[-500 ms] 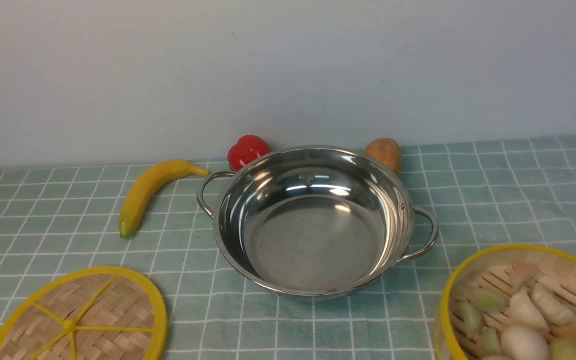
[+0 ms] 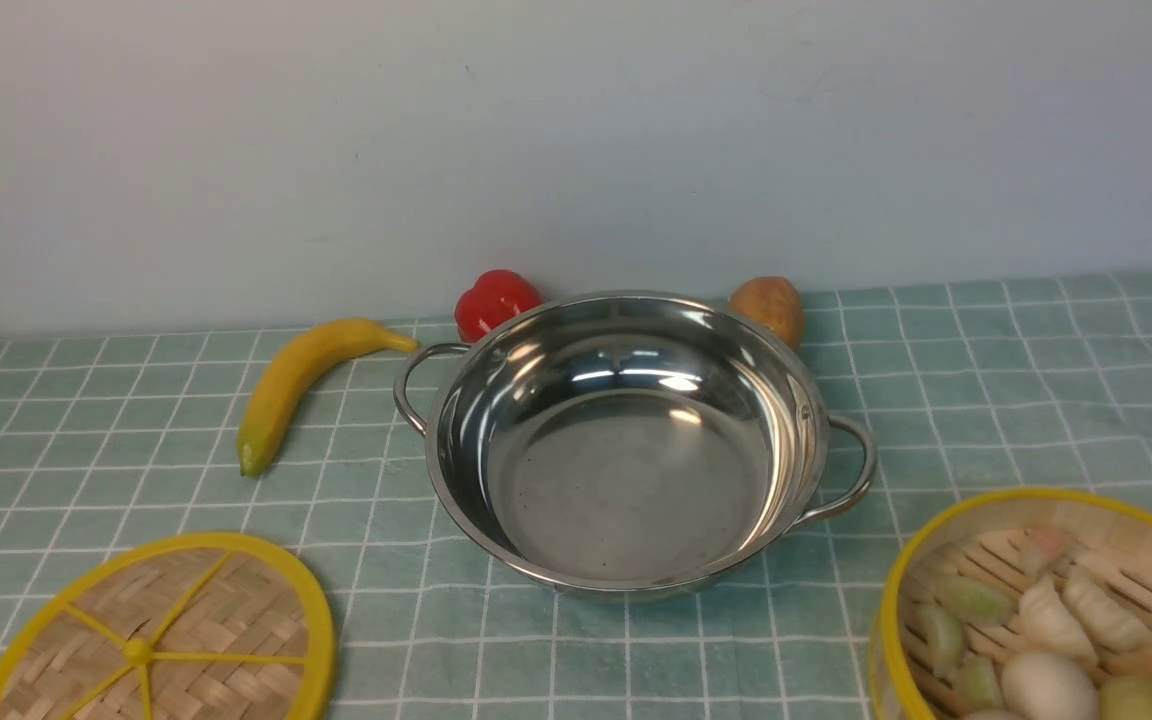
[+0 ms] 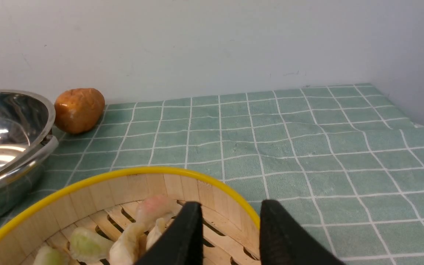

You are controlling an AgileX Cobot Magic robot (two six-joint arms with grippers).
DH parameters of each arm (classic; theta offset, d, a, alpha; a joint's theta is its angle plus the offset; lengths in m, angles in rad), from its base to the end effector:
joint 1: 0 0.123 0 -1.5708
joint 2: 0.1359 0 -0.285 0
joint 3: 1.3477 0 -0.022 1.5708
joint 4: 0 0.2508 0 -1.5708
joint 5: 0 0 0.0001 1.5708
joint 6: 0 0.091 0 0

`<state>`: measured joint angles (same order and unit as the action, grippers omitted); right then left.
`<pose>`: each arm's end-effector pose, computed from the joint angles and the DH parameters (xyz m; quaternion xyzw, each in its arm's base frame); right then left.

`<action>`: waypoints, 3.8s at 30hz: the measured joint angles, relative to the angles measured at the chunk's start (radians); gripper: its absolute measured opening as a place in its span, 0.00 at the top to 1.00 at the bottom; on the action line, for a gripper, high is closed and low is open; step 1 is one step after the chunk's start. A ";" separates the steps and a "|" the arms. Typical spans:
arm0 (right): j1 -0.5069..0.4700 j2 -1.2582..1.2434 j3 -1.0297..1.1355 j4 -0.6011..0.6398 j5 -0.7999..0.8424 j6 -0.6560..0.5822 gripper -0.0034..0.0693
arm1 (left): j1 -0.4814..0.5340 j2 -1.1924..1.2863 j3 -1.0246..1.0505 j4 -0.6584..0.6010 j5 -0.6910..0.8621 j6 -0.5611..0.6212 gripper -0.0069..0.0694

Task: Place the steamer in the pot on the blue tablecloth, and put the lid on the steamer.
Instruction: 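Reach for and grasp the rim of the bamboo steamer holding the buns with the right gripper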

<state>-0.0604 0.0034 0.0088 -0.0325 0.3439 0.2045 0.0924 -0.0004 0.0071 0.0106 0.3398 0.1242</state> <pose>0.0538 -0.0043 0.1790 0.0963 0.7896 0.0300 0.6053 0.0535 0.0053 0.1802 0.0155 0.7924 0.0703 0.6057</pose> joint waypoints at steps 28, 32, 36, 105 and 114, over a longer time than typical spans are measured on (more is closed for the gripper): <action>0.000 0.000 0.000 0.003 -0.035 0.003 0.62 | 0.000 0.000 0.000 0.000 0.000 0.000 0.15; 0.000 0.000 -0.004 0.018 -0.142 0.016 0.62 | 0.000 0.000 0.000 0.000 0.000 0.000 0.15; 0.000 0.000 -0.088 0.023 -0.152 0.020 0.62 | 0.000 0.000 0.000 0.000 0.000 0.000 0.15; 0.498 1.214 -0.843 0.097 0.885 -0.695 0.62 | 0.000 0.000 0.000 0.000 0.000 0.000 0.15; 0.498 1.253 -0.785 0.146 0.886 -0.683 0.62 | 0.000 0.000 0.000 0.000 0.000 0.000 0.15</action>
<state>0.4377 1.2565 -0.7758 0.1131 1.2294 -0.4783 0.0924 -0.0004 0.0071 0.0106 0.3398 0.1242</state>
